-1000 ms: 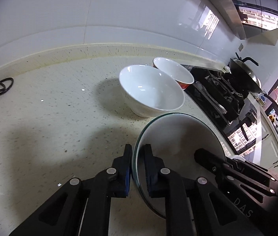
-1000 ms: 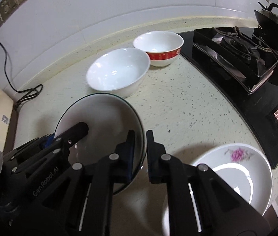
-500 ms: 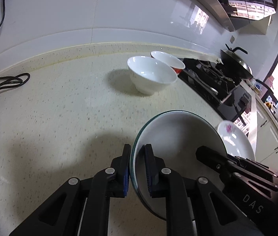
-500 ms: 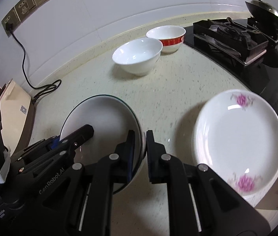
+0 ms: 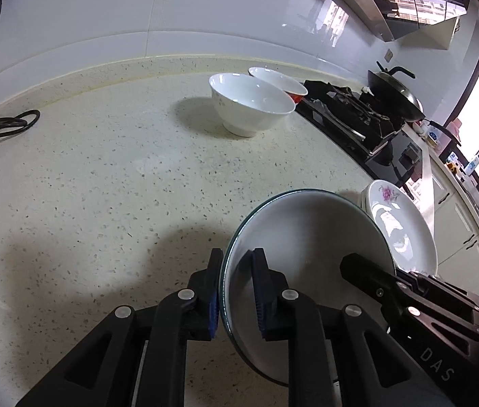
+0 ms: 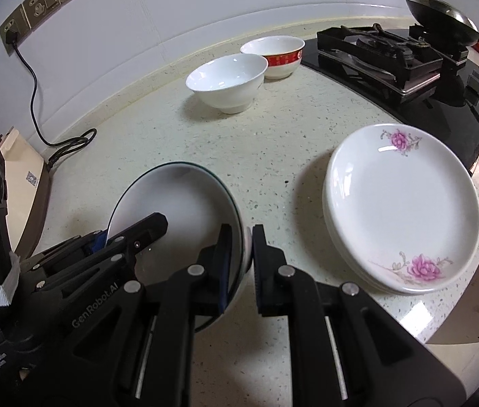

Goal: Organize plates and bowls
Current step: 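Carry the green-rimmed bowl with both tools toward the plate stack, then lower the bowl onto the counter beside the plates and open both tools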

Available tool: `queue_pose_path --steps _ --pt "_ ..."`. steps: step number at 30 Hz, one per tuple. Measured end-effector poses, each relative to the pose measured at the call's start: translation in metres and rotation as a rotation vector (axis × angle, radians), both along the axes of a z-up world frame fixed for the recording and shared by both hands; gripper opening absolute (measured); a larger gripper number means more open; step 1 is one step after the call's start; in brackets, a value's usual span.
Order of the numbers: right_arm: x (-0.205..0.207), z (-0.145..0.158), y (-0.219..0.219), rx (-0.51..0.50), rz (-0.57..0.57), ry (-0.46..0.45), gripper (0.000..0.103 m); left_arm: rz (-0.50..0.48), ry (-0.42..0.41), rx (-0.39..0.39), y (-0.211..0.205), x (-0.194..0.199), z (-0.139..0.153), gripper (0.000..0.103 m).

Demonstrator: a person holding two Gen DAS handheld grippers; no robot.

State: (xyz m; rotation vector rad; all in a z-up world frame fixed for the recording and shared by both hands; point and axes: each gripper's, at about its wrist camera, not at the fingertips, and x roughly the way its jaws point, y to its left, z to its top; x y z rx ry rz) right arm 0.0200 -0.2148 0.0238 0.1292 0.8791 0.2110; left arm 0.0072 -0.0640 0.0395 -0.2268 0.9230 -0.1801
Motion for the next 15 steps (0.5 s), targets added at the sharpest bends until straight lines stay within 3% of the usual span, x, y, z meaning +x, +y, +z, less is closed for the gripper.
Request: queue_pose_path --steps 11,12,14,15 --pt "0.0081 -0.0087 -0.0006 0.044 0.006 -0.007 0.016 0.024 -0.019 0.026 0.001 0.0046 -0.0064 0.019" --pt "0.0075 -0.0072 -0.0022 0.044 -0.005 -0.022 0.019 0.024 -0.016 0.03 0.0011 0.0053 -0.007 0.019" --pt "0.0073 -0.0045 -0.0049 0.044 -0.021 -0.038 0.038 0.032 -0.015 0.032 0.0022 0.0063 -0.0074 0.029" --pt "0.0072 -0.0029 -0.0077 0.053 -0.03 -0.046 0.057 0.038 -0.013 0.033 0.0032 0.0065 -0.0075 0.033"
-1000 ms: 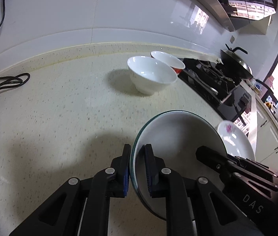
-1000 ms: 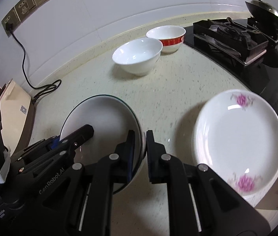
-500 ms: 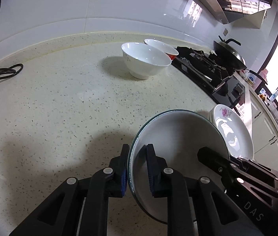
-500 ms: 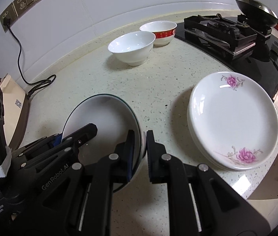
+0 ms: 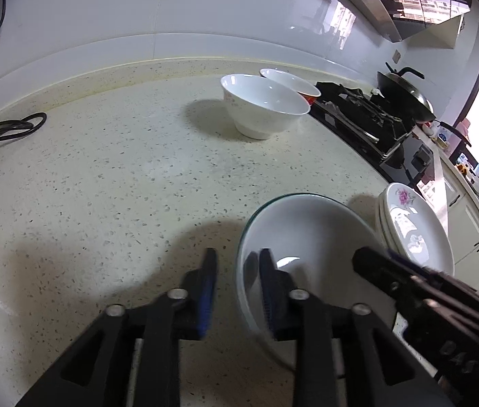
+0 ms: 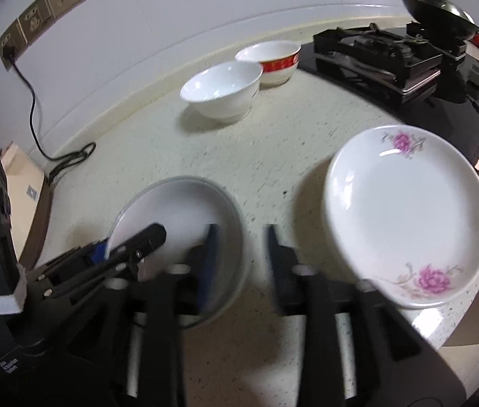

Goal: Organize plates and bowls
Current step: 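Lower the bowl onto the counter beside the plates and open both tools, then move both tools toward the plain white bowl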

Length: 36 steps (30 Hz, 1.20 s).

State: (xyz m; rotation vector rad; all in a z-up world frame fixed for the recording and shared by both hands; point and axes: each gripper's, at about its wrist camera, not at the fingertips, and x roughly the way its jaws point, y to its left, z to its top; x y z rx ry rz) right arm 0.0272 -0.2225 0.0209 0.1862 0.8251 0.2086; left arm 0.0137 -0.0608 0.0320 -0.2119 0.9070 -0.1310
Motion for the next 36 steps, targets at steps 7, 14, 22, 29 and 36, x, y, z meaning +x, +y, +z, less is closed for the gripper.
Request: queue_pose_path --steps 7,14,22,29,36 --pt "-0.019 0.019 -0.016 0.026 -0.051 -0.114 0.067 0.035 -0.057 0.019 0.004 -0.006 0.008 0.055" --pt "-0.041 0.028 -0.028 0.048 -0.058 -0.2 0.07 0.043 -0.137 0.076 0.001 -0.012 0.019 0.065" --pt "-0.061 0.034 -0.045 0.063 -0.042 -0.261 0.071 0.052 -0.23 0.172 -0.008 -0.024 0.033 0.082" --pt "-0.058 0.038 -0.062 0.079 -0.024 -0.244 0.071 0.008 -0.276 0.211 -0.018 -0.03 0.043 0.083" --pt "-0.041 0.046 -0.072 0.098 -0.024 -0.203 0.075 -0.027 -0.248 0.223 -0.024 -0.031 0.046 0.085"
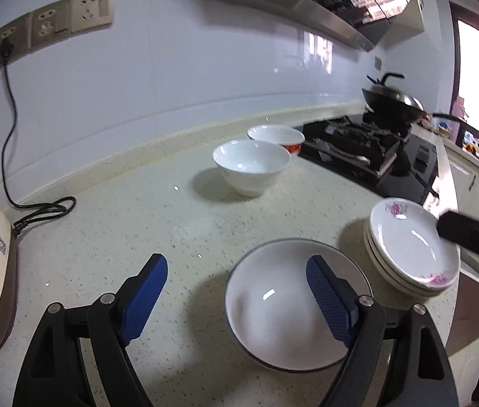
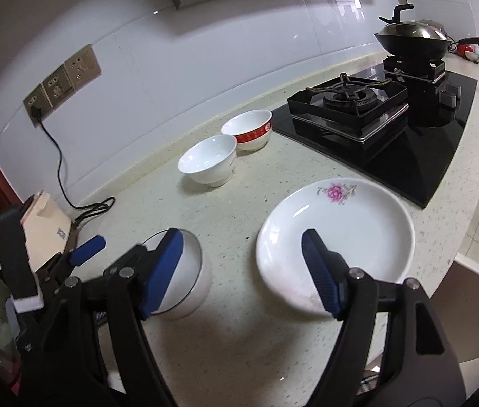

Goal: Organize plates and bowls
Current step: 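Move both tools toward the plain white bowl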

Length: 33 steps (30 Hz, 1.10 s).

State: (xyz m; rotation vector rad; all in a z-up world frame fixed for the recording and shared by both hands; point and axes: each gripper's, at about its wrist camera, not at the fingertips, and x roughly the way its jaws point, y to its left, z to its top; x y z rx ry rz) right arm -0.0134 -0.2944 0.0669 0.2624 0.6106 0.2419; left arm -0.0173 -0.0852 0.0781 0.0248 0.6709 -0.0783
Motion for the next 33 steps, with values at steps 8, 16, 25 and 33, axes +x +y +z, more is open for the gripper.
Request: queue_pose_path --steps 8,16,25,33 --pt "0.041 0.022 0.0 -0.034 0.052 0.083 0.075 -0.047 0.063 -0.005 0.002 0.015 0.02 0.085" --pt "0.096 0.033 0.008 -0.053 0.087 0.189 0.075 0.015 0.197 -0.078 0.033 0.078 0.04 0.085" --pt "0.153 0.019 0.02 -0.059 0.09 0.324 0.075 0.054 0.288 -0.166 0.05 0.137 0.034 0.085" --pt "0.206 0.005 0.029 -0.019 0.073 0.429 0.075 0.054 0.397 -0.176 0.049 0.193 0.011 0.085"
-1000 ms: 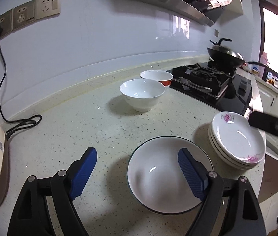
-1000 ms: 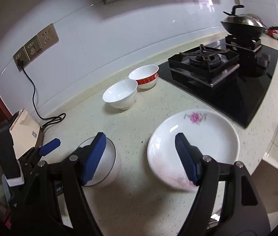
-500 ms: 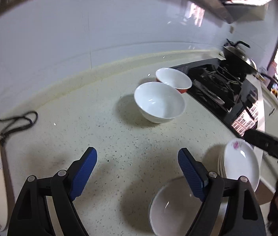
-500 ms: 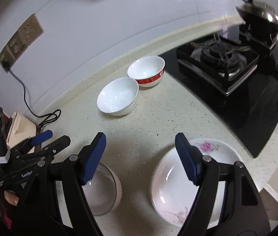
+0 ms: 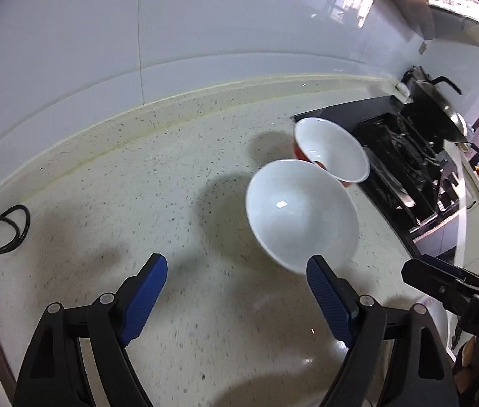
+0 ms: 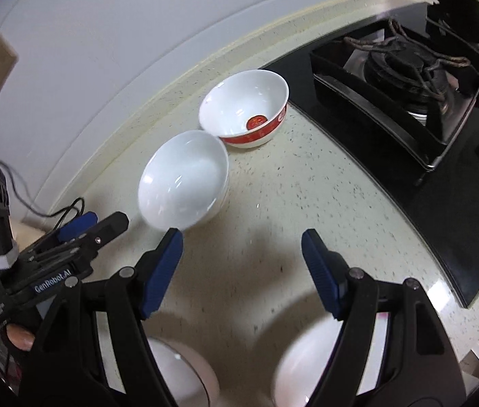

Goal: Organize plates and bowls
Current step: 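Move both tools toward the plain white bowl, then grasp the white bowl rim with the right tool while the left tool grasps it too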

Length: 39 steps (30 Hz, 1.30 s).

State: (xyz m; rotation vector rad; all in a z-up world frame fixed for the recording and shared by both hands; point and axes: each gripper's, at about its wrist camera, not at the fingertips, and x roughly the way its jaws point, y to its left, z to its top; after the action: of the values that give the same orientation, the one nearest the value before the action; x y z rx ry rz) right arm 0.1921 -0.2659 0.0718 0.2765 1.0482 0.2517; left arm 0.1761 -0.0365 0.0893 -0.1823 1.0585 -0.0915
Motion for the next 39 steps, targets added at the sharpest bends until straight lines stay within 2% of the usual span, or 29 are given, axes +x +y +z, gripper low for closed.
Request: queue_pose_path --steps 6,9,10,12,15,22,25,29,32,39 --pt "0.025 -0.008 0.008 0.001 -0.016 0.032 0.075 0.032 0.025 0.017 -0.002 0.022 -0.014 0.085" --pt "0.033 -0.009 0.01 0.026 -0.022 0.042 0.073 0.044 0.046 0.018 -0.003 0.034 -0.021 0.078" --pt "0.037 -0.01 0.011 0.03 -0.022 0.048 0.07 0.046 0.053 0.019 -0.003 0.037 -0.024 0.077" --pt "0.043 -0.013 0.016 0.028 -0.02 0.063 0.064 0.058 0.066 0.011 -0.004 0.043 -0.029 0.067" --pt "0.052 -0.018 0.022 0.034 -0.016 0.083 0.058 0.068 0.079 -0.011 -0.004 0.05 -0.035 0.065" --pt "0.062 -0.037 0.03 0.032 0.005 0.108 0.044 0.081 0.086 0.002 -0.004 0.058 -0.048 0.059" --pt "0.065 -0.044 0.033 0.031 0.026 0.119 0.041 0.079 0.088 0.017 -0.008 0.062 -0.054 0.058" --pt "0.07 -0.051 0.035 0.044 0.033 0.127 0.039 0.066 0.079 0.004 -0.012 0.063 -0.057 0.049" --pt "0.071 -0.053 0.037 0.032 0.037 0.116 0.038 0.047 0.064 0.026 -0.019 0.064 -0.056 0.043" --pt "0.076 -0.06 0.042 0.026 0.024 0.111 0.038 0.027 0.032 0.061 -0.028 0.063 -0.053 0.035"
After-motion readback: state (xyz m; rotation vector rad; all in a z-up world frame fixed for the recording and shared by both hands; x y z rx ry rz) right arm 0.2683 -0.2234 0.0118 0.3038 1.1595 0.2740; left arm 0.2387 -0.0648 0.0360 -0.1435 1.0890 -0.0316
